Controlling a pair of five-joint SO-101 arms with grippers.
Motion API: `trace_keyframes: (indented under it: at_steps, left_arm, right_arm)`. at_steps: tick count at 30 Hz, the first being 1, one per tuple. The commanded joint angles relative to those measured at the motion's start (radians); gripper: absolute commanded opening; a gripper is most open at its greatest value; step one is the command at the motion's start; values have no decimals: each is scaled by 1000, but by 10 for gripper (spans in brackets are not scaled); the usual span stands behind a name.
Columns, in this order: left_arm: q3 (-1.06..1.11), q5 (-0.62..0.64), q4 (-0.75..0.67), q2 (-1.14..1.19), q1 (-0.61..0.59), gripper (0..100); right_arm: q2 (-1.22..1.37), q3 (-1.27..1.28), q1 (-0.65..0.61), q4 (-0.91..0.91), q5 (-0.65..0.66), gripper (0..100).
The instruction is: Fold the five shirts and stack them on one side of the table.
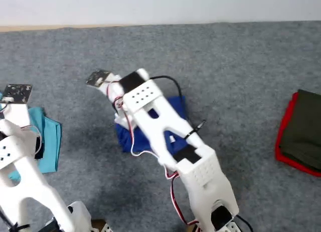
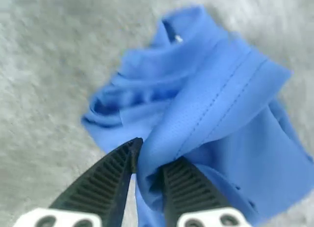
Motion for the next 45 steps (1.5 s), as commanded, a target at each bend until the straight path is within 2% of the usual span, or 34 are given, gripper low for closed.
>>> trace_keyframes:
  at_steps: [1, 8, 13, 15, 19, 23, 25, 27, 31, 38, 45]
  left_arm:
    - [1, 5, -15, -29, 3, 30]
    - [-1, 2, -15, -29, 3, 30]
    - [4, 2, -35, -29, 2, 30]
    - [2, 2, -35, -29, 3, 30]
    - [-1, 2, -35, -29, 0, 30]
    - [1, 2, -35, -29, 0, 30]
    - [-4, 2, -35, -31, -2, 30]
    - [-5, 2, -32, -31, -3, 30]
    - [-35, 5, -28, -31, -52, 30]
    - [-199, 6, 5, -31, -239, 30]
    - [-269, 6, 15, -31, -345, 31]
  right_arm:
    - [-13, -51, -42, -44, -3, 17]
    - [-21, -68, -54, -39, -9, 229]
    - [-19, -244, -54, 16, -9, 240]
    - [-18, -338, -45, 67, -6, 238]
    - [-10, -423, 53, 182, -6, 204]
    - [-13, -382, 183, 180, -3, 2]
    - [-10, -367, 243, 182, -3, 32]
    - [-12, -325, 288, 179, -3, 5]
    - [-12, -199, 320, 179, -3, 9]
    - [5, -20, 208, 173, -3, 9]
    - [-42, 0, -90, 180, -9, 9]
